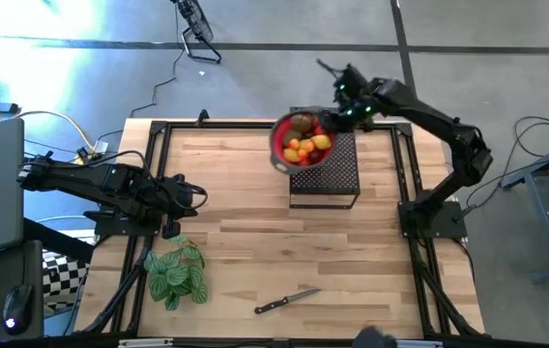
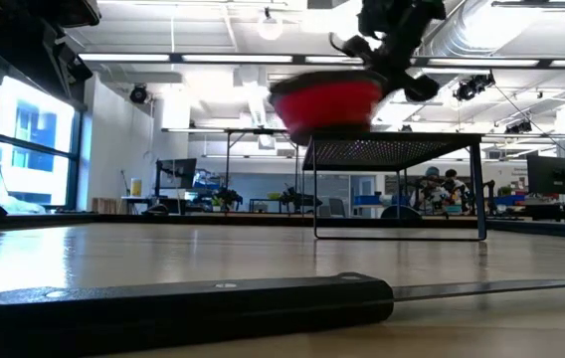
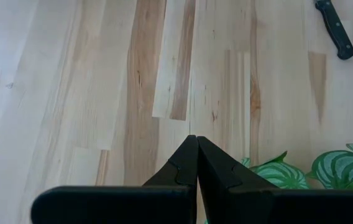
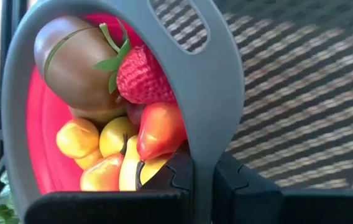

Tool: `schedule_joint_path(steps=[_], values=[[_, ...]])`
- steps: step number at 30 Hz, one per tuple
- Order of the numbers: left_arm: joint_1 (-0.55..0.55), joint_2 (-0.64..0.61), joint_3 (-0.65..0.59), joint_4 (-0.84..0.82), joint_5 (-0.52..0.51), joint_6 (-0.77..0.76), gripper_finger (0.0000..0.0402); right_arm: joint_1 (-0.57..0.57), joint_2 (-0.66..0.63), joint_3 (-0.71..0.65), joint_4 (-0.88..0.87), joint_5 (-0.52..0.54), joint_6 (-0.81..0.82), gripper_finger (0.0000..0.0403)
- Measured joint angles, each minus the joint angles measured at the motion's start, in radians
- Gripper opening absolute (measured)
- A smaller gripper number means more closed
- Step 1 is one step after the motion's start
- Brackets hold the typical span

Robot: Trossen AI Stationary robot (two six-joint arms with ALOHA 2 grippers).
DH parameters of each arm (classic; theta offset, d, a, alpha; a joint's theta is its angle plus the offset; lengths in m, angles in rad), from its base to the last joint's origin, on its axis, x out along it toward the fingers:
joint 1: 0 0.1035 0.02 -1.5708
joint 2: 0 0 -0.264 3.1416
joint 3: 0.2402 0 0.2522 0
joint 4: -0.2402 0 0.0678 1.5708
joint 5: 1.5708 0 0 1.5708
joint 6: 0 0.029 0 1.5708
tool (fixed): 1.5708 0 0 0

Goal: Pick & Place Fruit
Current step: Put the strainer bowl on the shelf

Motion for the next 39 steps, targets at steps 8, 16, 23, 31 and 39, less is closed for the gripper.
schedule_joint_path(steps=[8, 16, 23, 31, 39], values=[[0.0, 0.0, 0.0, 0.0, 0.0, 0.0, 0.0, -0.212, 0.0, 0.0, -0.005, -0.13, -0.171, 0.0012], [0.0, 0.0, 0.0, 0.0, 0.0, 0.0, 0.0, -0.382, 0.0, 0.0, -0.005, -0.186, -0.297, 0.0012], [0.0, 0.0, 0.0, 0.004, -0.031, -0.02, 0.0, -0.407, 0.006, 0.0, -0.002, -0.222, -0.344, 0.0012], [0.0, 0.0, 0.0, 0.01, -0.051, -0.023, 0.0, -0.4, 0.006, 0.0, 0.004, -0.206, -0.314, 0.0012], [0.0, 0.0, 0.0, 0.009, -0.051, -0.023, 0.0, -0.372, 0.028, 0.0, 0.046, -0.166, -0.252, 0.0012]])
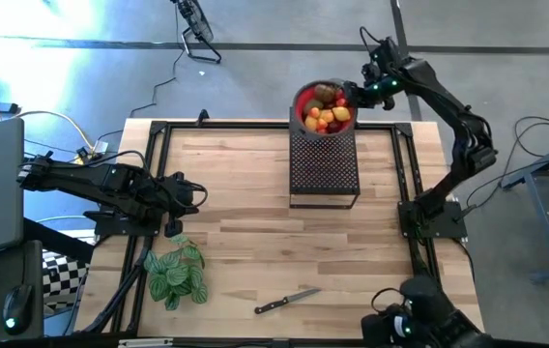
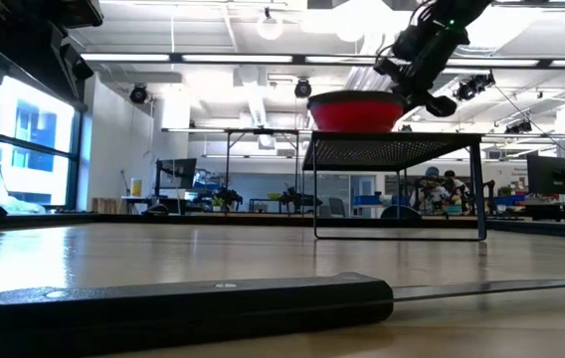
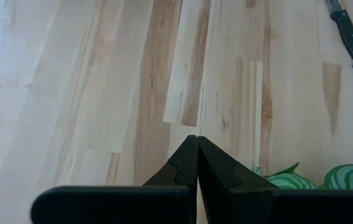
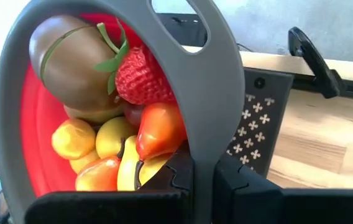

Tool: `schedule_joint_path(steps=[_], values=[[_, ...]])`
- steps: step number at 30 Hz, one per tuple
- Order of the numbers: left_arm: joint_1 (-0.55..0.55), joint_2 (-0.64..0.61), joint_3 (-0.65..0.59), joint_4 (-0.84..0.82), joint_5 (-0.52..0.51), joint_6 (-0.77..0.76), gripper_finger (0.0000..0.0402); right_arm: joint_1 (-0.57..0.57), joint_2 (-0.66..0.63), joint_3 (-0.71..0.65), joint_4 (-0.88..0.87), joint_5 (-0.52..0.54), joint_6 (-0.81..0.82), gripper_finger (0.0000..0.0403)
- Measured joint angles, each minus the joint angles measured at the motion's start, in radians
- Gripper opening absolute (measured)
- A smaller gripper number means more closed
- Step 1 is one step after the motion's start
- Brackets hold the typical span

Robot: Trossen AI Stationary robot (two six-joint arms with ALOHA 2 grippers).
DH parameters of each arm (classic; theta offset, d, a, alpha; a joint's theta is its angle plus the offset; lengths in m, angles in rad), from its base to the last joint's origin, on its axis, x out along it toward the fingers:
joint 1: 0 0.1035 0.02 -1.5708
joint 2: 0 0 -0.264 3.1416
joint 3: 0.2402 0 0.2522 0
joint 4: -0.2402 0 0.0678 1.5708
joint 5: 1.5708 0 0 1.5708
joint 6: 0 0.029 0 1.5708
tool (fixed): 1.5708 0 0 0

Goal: Pick & Place Fruit
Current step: Put the strainer bowl on the shelf

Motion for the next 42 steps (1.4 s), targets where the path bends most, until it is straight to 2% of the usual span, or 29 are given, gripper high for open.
schedule_joint_path(steps=[9, 27, 30, 34, 42], values=[[0.0, 0.0, 0.0, 0.0, 0.0, 0.0, 0.0, 0.005, 0.084, 0.0, 0.0, -0.007, -0.012, 0.0012], [0.0, 0.0, 0.0, -0.001, 0.001, 0.0, 0.0, 0.002, 0.088, 0.001, -0.034, 0.007, -0.063, 0.0013], [0.0, 0.0, 0.0, -0.001, 0.001, 0.0, 0.0, 0.003, 0.088, 0.001, -0.03, 0.003, -0.077, 0.0029], [0.0, 0.0, 0.0, -0.001, 0.001, 0.0, 0.0, 0.004, 0.078, 0.0, -0.034, 0.009, -0.078, 0.0069], [0.0, 0.0, 0.0, -0.001, 0.001, 0.0, 0.0, 0.003, -0.015, 0.0, -0.007, 0.012, -0.079, 0.0133]])
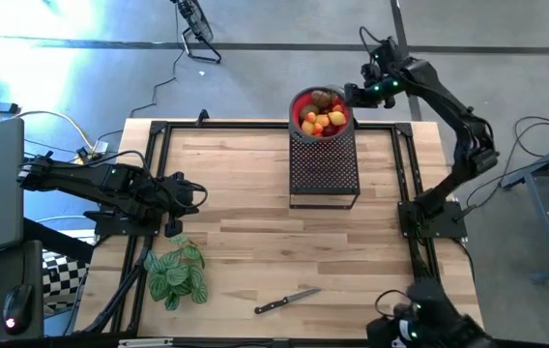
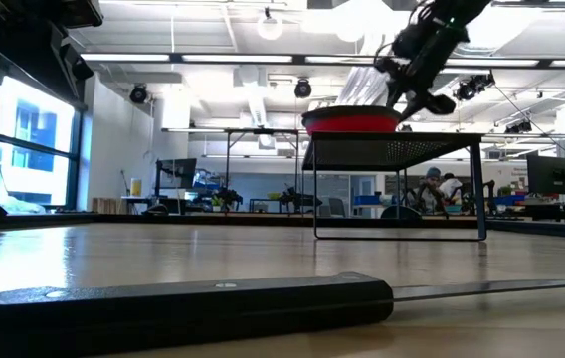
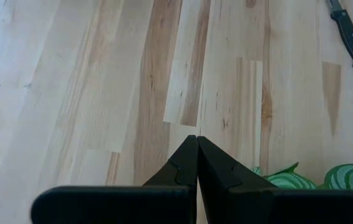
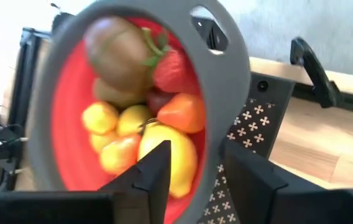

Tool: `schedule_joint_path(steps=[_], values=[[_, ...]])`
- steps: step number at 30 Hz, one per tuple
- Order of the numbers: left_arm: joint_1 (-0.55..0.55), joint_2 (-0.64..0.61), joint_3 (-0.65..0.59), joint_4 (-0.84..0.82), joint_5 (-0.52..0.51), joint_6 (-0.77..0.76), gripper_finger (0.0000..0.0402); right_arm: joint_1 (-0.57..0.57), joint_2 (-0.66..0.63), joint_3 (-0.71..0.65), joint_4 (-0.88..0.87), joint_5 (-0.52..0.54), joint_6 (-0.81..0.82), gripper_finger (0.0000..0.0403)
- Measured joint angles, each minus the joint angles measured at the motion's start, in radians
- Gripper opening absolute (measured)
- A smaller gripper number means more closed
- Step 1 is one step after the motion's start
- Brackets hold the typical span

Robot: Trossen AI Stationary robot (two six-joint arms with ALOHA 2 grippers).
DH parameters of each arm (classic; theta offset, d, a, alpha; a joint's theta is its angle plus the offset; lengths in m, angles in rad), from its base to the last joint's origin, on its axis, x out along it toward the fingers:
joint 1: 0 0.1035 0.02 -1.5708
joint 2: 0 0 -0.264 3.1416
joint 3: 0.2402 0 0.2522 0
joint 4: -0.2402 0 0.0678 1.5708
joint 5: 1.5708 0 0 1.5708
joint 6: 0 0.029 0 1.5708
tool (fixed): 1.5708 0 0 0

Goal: Pick & Place Fruit
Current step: Put the strainer bowl on the shelf, then put the black knife on the shelf

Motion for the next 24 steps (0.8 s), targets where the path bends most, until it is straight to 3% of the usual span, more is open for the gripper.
schedule_joint_path(steps=[10, 16, 24], values=[[0.0, 0.0, 0.0, 0.0, 0.0, 0.0, 0.0, 0.003, -0.202, 0.0, 0.019, -0.014, -0.013, 0.0147], [0.0, 0.0, 0.0, 0.0, 0.0, 0.0, 0.0, 0.071, -0.362, 0.0, 0.021, -0.086, -0.167, 0.013], [0.0, 0.0, 0.0, 0.009, -0.01, -0.006, 0.0, 0.312, -0.47, 0.0, 0.087, 0.081, -0.258, 0.0106]])
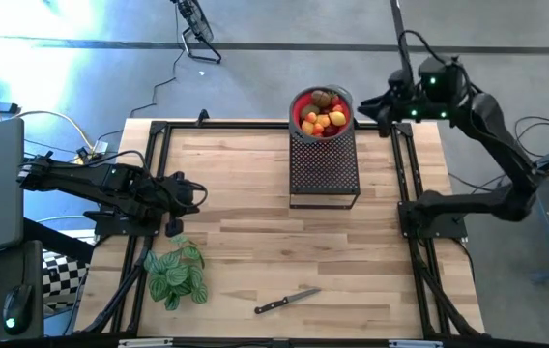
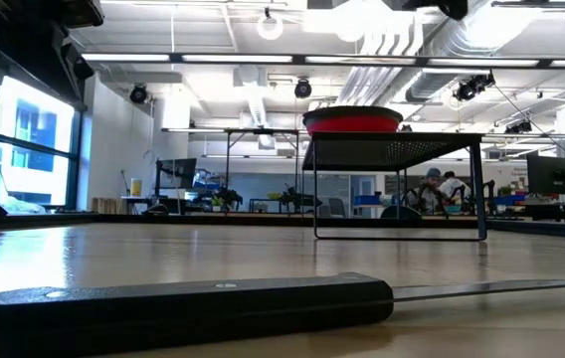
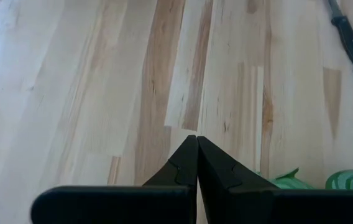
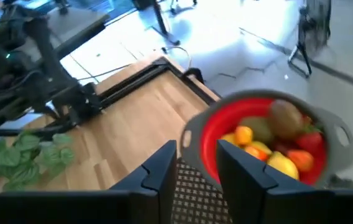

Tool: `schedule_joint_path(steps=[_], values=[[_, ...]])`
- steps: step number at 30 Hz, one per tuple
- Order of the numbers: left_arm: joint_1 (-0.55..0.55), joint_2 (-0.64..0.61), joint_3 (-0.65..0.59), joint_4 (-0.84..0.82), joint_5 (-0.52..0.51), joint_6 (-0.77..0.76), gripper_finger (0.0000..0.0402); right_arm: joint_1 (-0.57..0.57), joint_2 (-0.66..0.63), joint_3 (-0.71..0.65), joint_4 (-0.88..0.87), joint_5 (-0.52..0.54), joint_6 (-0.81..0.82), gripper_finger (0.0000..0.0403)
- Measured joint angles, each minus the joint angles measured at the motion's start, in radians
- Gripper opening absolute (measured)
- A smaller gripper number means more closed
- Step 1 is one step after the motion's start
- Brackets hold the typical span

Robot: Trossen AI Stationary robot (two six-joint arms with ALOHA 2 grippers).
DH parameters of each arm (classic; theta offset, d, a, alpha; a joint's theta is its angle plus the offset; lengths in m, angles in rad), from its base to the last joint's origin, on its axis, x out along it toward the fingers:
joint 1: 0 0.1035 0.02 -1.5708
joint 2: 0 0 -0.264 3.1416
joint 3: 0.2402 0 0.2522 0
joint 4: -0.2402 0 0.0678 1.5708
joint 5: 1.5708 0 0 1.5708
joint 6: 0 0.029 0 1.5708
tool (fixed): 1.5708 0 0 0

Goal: Pick & Place Fruit
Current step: Put the black knife on the shelf

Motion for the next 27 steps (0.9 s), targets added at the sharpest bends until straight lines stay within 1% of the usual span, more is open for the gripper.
schedule_joint_path(steps=[3, 10, 13, 17, 20, 24, 27], values=[[0.0, 0.0, 0.0, 0.034, -0.003, -0.001, 0.0, 0.116, 0.002, 0.0, 0.04, 0.056, -0.01, 0.0096], [0.0, 0.0, 0.0, 0.103, -0.007, 0.0, 0.0, 0.37, 0.025, -0.008, 0.062, 0.113, -0.084, 0.0065], [0.0, 0.003, 0.0, 0.134, -0.01, 0.024, 0.0, 0.464, 0.028, -0.068, 0.108, 0.17, -0.086, 0.0045], [0.0, 0.003, 0.0, 0.165, -0.01, 0.071, 0.0, 0.558, 0.025, -0.209, 0.181, 0.23, -0.081, 0.0016], [0.0, 0.004, 0.0, 0.173, -0.01, 0.091, 0.0, 0.606, 0.025, -0.331, 0.304, 0.242, -0.037, 0.0006], [0.0, 0.004, 0.0, 0.172, -0.01, 0.086, 0.0, 0.671, 0.036, -0.474, 0.584, 0.237, 0.039, 0.0006], [0.0, 0.004, 0.0, 0.172, -0.01, 0.086, 0.0, 0.718, 0.042, -0.54, 0.756, 0.206, 0.04, 0.0005]])
